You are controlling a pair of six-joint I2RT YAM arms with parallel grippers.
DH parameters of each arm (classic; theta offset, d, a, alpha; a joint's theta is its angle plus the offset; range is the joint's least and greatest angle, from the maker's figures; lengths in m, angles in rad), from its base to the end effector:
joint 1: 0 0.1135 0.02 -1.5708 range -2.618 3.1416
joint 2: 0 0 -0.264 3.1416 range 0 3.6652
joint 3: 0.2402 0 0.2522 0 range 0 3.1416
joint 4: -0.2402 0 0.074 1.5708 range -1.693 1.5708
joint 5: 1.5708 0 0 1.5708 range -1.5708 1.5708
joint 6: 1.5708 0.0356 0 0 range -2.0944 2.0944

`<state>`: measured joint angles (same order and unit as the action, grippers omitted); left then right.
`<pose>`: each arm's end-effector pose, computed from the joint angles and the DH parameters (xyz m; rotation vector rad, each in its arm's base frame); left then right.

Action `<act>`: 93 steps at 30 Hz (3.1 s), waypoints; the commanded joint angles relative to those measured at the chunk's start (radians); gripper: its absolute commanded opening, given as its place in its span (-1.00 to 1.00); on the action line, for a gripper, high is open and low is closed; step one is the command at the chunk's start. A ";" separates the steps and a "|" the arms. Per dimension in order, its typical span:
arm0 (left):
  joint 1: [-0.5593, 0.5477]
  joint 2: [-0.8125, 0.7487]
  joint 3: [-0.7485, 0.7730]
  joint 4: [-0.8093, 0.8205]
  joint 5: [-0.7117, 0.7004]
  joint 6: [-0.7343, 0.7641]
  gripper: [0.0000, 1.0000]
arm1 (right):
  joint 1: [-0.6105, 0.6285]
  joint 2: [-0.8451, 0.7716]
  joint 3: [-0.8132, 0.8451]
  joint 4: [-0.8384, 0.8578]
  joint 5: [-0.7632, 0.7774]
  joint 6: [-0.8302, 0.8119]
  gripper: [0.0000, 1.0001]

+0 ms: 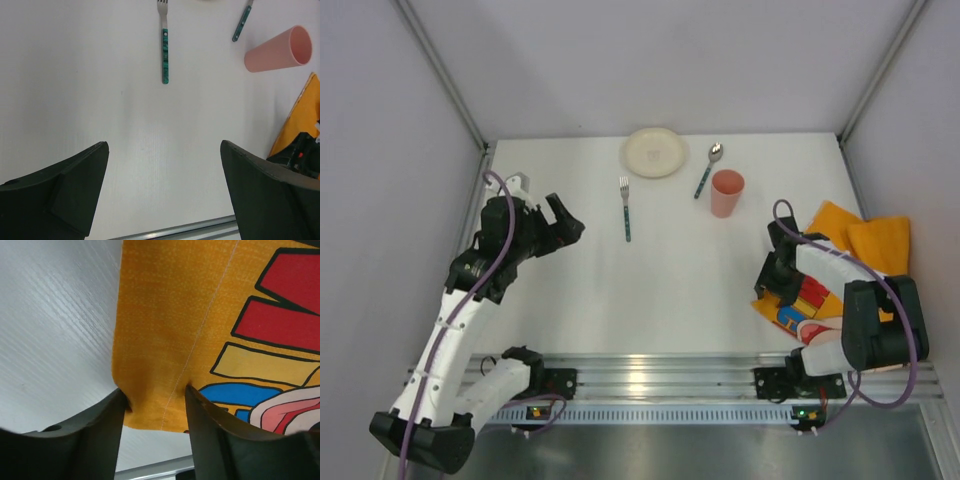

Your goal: Set the dinner table for one person

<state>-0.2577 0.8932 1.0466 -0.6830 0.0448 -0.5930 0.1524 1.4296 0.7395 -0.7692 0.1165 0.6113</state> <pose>0.1755 -0.0479 0.3605 -0.3314 2.1238 -0.5524 0.2202 0.0296 0.1565 0.6903 2.9126 -0.0997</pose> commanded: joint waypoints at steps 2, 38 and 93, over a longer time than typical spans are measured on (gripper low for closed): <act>-0.002 -0.034 0.030 -0.075 -0.088 0.079 0.97 | 0.006 0.018 -0.109 0.091 -0.020 0.056 -0.22; -0.002 -0.033 -0.088 -0.046 -0.001 0.081 0.96 | 1.182 0.330 0.994 -0.571 0.155 0.303 0.99; 0.137 0.826 0.021 0.073 0.055 0.055 -1.00 | 0.194 0.948 1.697 0.012 -0.535 -0.187 0.99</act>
<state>-0.1196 1.7531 1.0584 -0.5434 0.1551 -0.5365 0.4164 2.2913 2.3695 -0.8600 -0.2722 0.3374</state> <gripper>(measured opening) 0.023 0.996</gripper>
